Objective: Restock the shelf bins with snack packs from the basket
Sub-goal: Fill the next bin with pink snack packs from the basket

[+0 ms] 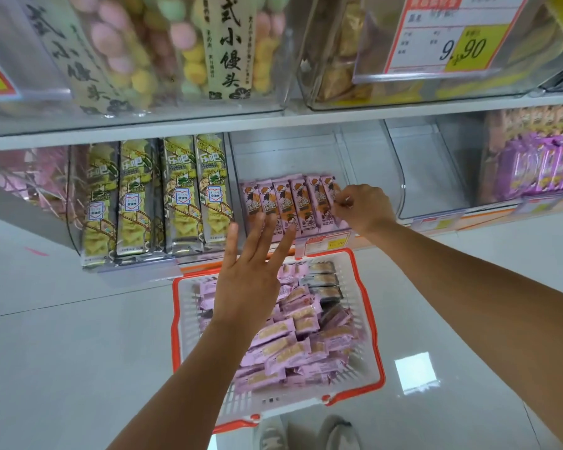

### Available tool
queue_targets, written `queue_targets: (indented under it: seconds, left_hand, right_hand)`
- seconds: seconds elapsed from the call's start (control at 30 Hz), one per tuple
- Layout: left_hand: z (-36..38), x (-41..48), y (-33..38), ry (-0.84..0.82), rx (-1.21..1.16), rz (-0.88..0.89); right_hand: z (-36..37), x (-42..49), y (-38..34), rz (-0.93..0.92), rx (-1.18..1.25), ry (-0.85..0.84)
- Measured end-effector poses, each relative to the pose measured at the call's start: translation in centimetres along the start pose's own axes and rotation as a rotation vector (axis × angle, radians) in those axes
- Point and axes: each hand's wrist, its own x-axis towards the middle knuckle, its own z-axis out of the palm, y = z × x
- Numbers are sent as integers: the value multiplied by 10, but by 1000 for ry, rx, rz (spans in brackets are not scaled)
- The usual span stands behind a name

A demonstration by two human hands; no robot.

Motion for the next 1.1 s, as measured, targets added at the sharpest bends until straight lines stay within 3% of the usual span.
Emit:
queue_targets:
  seconds: [0.1,0.47,1.1]
  left_hand:
    - [0,0,0,6,-14,-3]
    - [0,-1,0,25,-57,5]
    - [5,0,-1,79,-149,18]
  right_hand:
    - [0,0,0,19,4,-72]
    - [1,-12,0,-40,94,-69]
    - [3,-15,-1,-60,201,18]
